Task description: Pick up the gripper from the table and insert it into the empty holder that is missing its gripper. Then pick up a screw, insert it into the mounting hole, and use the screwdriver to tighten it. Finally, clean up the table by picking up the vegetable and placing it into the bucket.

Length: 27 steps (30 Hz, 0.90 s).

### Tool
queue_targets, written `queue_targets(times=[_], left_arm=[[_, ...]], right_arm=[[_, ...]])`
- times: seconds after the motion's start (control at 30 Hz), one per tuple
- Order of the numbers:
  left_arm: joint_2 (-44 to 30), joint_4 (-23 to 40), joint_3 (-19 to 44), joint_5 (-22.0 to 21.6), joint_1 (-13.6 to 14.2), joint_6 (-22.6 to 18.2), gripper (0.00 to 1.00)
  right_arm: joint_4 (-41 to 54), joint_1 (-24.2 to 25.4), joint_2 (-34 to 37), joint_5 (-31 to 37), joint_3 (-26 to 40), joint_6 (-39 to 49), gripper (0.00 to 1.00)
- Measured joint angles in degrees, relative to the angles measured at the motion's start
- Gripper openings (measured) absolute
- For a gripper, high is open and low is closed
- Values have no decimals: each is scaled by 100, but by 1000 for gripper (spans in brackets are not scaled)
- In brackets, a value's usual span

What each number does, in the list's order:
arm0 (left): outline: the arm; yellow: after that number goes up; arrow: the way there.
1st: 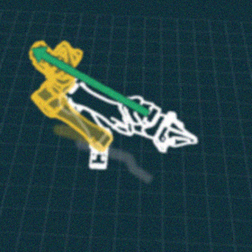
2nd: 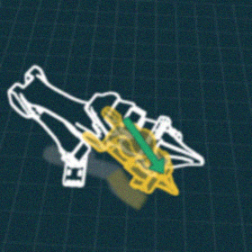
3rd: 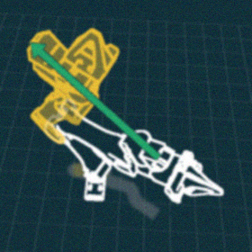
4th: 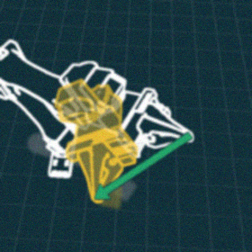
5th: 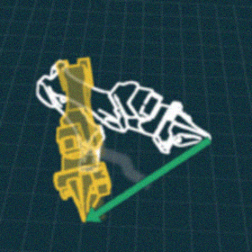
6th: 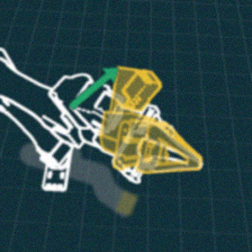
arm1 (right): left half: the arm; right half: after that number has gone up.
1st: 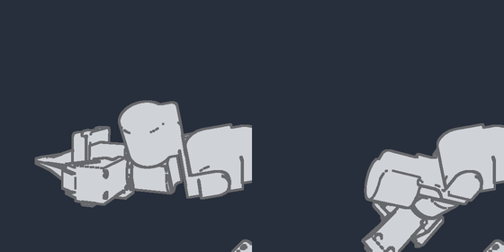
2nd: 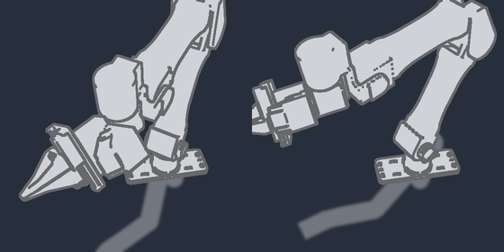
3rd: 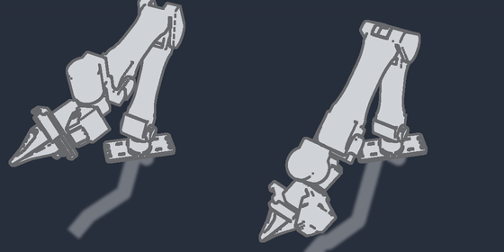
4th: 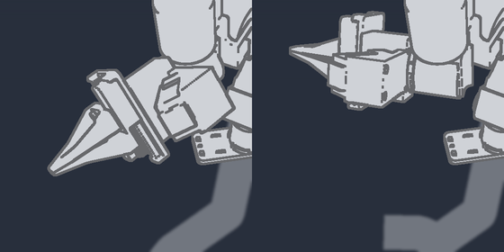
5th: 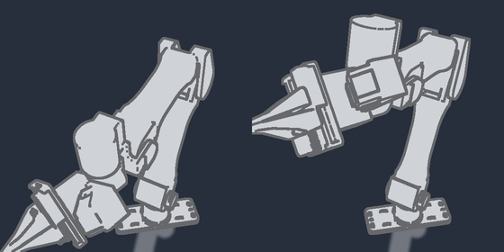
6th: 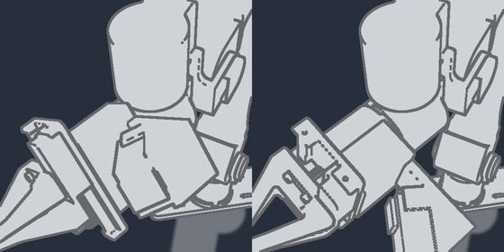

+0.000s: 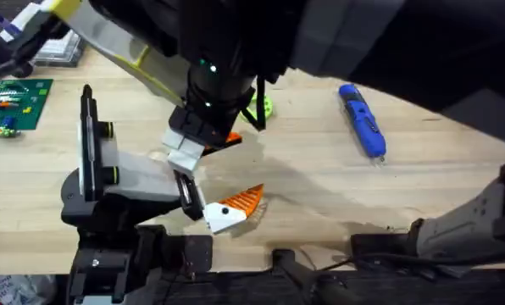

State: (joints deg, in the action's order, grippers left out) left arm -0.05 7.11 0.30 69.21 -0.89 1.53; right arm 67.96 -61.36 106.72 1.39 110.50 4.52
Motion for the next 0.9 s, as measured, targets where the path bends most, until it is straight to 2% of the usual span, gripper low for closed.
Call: queue_targets(times=[0.43, 0.47, 0.53, 0.6, 0.67, 0.8, 0.9], left_arm=[[0, -2, 0, 0, 0, -1, 991], [0, -2, 0, -1, 0, 5, 968], [0, -2, 0, -1, -2, 42, 824], [0, -4, 0, -8, -2, 45, 579], [0, -4, 0, -8, -2, 45, 394], [0, -4, 0, 2, -1, 43, 127], [0, -4, 0, 2, 0, 15, 16]], right_arm=[[0, 0, 0, 0, 0, 0, 995], [1, 0, 0, -4, 0, -1, 995], [3, 0, -1, -12, 0, 0, 995], [3, 0, -1, -13, 0, 1, 995], [4, 0, -2, -14, 0, 0, 995], [0, -1, -1, -13, 0, 0, 995], [-3, -3, -1, -16, 0, 0, 995]])
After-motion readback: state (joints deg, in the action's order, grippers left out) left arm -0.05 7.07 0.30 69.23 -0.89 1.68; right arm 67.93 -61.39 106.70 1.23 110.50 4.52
